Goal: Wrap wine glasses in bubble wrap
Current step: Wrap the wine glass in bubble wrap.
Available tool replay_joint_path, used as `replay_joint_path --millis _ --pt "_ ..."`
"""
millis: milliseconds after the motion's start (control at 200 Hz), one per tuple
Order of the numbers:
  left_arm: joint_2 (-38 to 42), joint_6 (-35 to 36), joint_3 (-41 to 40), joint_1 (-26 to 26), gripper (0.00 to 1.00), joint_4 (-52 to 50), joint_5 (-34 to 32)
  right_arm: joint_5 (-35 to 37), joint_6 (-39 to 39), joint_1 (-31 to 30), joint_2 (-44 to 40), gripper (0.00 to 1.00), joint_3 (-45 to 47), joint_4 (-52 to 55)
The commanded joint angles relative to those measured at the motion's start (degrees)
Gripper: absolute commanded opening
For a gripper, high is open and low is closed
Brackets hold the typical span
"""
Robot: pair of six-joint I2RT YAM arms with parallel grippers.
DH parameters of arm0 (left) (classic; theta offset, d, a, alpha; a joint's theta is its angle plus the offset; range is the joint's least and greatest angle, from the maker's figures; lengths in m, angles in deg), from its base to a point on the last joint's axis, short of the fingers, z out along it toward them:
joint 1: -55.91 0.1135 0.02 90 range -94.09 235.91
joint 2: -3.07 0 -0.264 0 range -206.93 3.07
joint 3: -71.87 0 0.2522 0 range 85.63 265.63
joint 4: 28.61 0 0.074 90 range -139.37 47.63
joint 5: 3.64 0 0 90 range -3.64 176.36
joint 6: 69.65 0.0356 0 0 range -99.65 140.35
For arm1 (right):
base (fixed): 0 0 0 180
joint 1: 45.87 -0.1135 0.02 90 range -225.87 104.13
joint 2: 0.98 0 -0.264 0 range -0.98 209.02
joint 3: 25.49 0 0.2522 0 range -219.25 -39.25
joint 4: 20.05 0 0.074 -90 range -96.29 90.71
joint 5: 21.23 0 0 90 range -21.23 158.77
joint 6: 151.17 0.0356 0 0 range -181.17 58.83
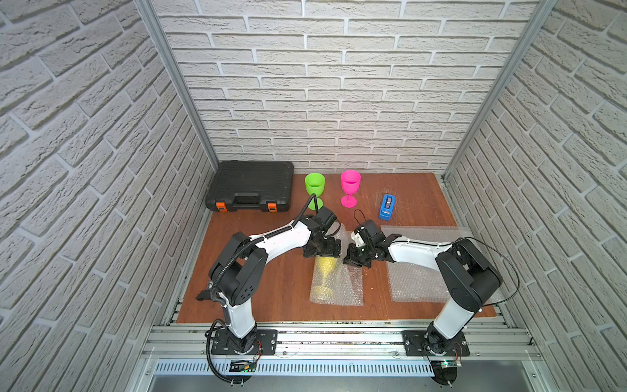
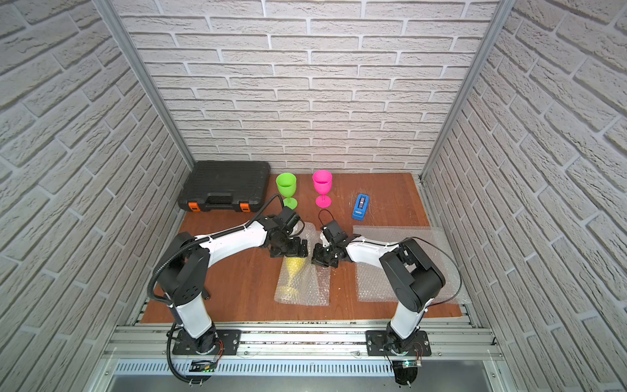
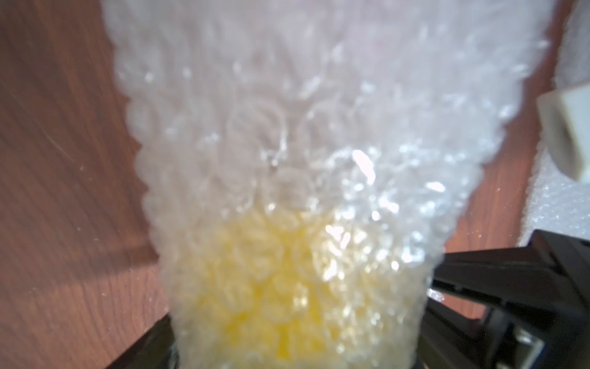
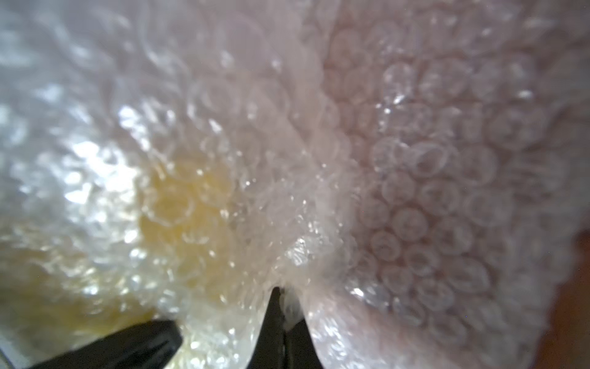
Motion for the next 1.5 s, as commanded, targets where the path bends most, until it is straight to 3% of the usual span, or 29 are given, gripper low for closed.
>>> replay_joint_path --millis 0,215,480,600,840,1090,1495 --pt "0.23 -1.68 -3.2 0.31 0.91 3.59 0.95 3.09 -3.16 0.24 -2.99 0.03 -2.07 5.19" --pt "3.99 -4.2 -10.08 2.86 0.85 12.82 5.64 3.05 -4.14 0.16 -3.36 0.08 -3.73 7.78" --pt "8.44 -6.67 -19.96 7.65 0.8 28.14 15.57 8.35 -7.14 0.06 -7.2 0.25 -7.26 17.19" --pt "9.48 -7.05 -23.46 10.19 0.78 33.59 20.25 5.43 -7.11 -0.11 -8.15 0.27 -7.72 16.93" --pt "11.29 -9.49 -30.46 15.39 0.75 45.43 28.59 -1.08 -6.77 -2.83 -2.64 0.22 -9.95 16.31" --pt "12.1 -10.91 -34.74 17.94 0.73 51.24 32.78 -4.84 -3.18 -8.19 4.28 0.14 -11.11 11.26" --pt "14.07 -12.24 -37.76 18.91 0.78 53.73 32.0 -12.96 4.18 -12.33 6.43 0.06 -6.77 -2.2"
